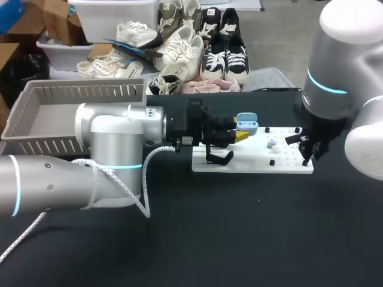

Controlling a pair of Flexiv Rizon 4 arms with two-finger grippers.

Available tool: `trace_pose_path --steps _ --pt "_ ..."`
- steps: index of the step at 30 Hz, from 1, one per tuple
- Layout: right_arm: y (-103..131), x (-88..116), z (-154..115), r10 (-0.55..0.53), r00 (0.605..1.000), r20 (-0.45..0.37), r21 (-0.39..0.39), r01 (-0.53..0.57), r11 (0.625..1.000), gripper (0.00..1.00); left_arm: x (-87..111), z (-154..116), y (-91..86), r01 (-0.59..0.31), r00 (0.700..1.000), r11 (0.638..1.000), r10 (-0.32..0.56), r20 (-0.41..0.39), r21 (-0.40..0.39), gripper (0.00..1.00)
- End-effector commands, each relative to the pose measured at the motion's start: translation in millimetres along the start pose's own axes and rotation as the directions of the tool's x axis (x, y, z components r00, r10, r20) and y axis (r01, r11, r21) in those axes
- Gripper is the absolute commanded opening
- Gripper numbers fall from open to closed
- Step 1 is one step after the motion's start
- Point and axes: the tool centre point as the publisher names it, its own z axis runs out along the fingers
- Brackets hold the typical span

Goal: Pick up each earbud case from the left stands, insert the matching earbuds, close the lid, and place the case in the box.

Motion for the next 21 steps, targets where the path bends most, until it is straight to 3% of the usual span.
trace_pose_path --steps 1,11,14,18,21 --pt "6 -1 -4 0.049 0.999 -0.020 0.019 -0.048 0.999 0.00 -0.1 0 -1.8 -0.001 1.000 1.000 0.001 0.000 -0.007 0.00" --pt "19 -1 -13 0.302 0.947 -0.113 0.091 -0.293 0.952 0.00 -0.1 0 -1.8 -0.001 1.000 1.000 0.001 0.000 -0.007 0.00" --pt "21 -3 -16 0.432 0.884 -0.177 0.155 -0.409 0.899 0.00 -0.1 0 -1.8 -0.001 1.000 1.000 0.001 0.000 -0.007 0.00" --pt "21 -2 -22 0.564 0.792 -0.233 0.149 -0.544 0.825 0.00 -0.1 0 -1.8 -0.001 1.000 1.000 0.001 0.000 -0.007 0.00" --pt "23 0 -30 0.626 0.744 -0.236 0.166 -0.604 0.780 0.00 -0.1 0 -1.8 -0.001 1.000 1.000 0.001 0.000 -0.007 0.00"
